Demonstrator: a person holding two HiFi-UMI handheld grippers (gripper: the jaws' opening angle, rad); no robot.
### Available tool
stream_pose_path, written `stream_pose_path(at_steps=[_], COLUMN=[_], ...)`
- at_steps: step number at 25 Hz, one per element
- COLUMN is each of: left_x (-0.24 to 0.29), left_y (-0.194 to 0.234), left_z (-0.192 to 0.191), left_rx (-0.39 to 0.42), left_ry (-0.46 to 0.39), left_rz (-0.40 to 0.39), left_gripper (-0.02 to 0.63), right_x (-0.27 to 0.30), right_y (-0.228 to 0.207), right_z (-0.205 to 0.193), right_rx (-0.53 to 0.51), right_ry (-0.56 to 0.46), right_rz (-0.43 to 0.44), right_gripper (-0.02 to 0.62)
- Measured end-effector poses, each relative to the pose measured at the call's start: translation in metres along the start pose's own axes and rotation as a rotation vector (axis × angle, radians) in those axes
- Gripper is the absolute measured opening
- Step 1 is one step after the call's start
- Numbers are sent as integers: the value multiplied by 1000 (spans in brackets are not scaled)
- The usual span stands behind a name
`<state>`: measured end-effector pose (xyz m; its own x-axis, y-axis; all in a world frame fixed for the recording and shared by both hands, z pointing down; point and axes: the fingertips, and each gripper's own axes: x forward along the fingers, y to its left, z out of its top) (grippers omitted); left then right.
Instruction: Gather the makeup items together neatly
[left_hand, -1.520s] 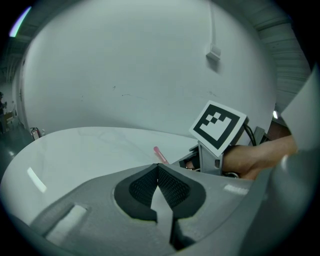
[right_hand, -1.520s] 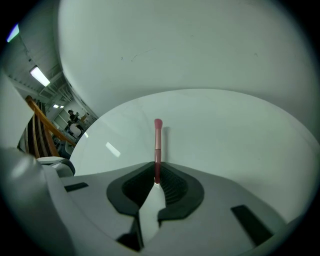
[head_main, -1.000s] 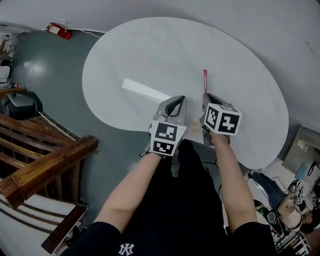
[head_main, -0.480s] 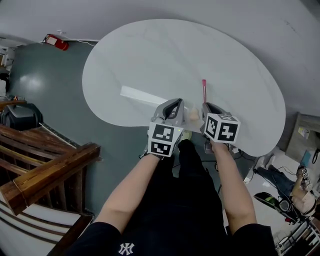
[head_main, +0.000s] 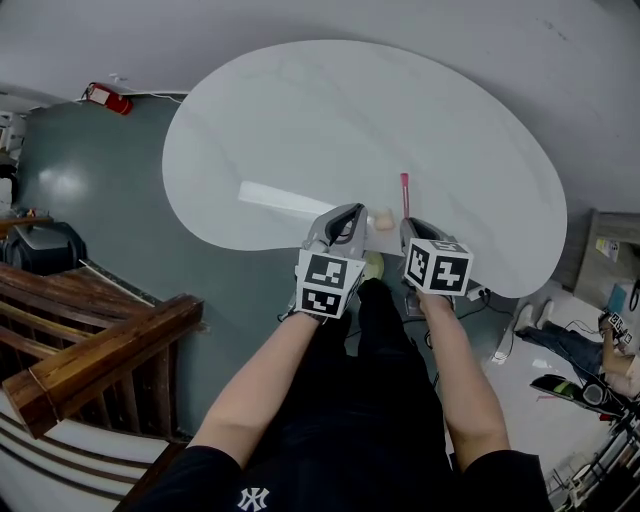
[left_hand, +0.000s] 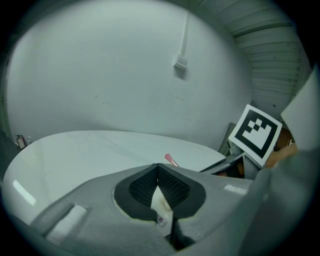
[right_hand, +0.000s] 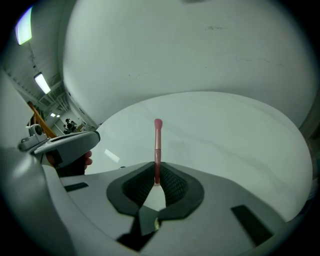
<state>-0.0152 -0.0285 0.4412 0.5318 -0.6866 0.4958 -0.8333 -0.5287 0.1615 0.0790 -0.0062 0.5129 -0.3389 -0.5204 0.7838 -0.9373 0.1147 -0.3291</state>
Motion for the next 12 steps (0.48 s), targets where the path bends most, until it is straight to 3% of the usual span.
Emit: stream_pose_path(at_steps=[12], left_x=[1], left_y=[-14], left_z=[-21], left_rx=[-8], left_ry=[35], left_rz=[-10], left_gripper=[9], right_x=[10], right_y=[-14], right_z=[-38], right_rx=[16], right_ry=[45], right_rz=[-7], right_gripper=[43])
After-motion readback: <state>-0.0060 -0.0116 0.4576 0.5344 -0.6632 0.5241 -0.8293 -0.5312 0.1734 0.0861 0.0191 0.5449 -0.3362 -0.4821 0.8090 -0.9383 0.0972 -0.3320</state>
